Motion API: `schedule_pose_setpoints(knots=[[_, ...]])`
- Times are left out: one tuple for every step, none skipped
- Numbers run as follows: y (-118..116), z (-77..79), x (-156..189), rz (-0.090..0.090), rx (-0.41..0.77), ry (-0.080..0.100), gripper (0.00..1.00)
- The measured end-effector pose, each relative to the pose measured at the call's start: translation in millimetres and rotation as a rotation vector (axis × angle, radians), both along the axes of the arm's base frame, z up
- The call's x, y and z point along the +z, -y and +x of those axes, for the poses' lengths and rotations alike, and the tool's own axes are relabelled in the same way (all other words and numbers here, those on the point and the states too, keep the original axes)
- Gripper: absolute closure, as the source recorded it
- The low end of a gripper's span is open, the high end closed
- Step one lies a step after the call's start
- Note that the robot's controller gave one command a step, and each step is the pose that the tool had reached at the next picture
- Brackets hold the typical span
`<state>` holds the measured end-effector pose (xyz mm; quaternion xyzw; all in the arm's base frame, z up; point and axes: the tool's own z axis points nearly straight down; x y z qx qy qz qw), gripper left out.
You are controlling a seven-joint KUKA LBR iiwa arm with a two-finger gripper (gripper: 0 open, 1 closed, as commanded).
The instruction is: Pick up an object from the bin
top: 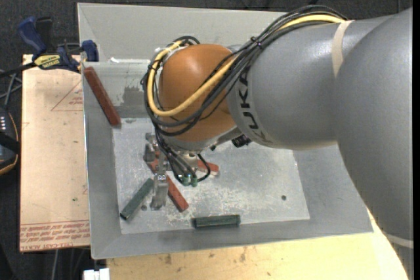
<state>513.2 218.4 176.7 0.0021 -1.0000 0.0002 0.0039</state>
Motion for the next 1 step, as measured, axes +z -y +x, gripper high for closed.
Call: schedule_pose_setpoints(knots=[[1.0,2.2,3.7,0.001,-0.004,0.007,0.0]])
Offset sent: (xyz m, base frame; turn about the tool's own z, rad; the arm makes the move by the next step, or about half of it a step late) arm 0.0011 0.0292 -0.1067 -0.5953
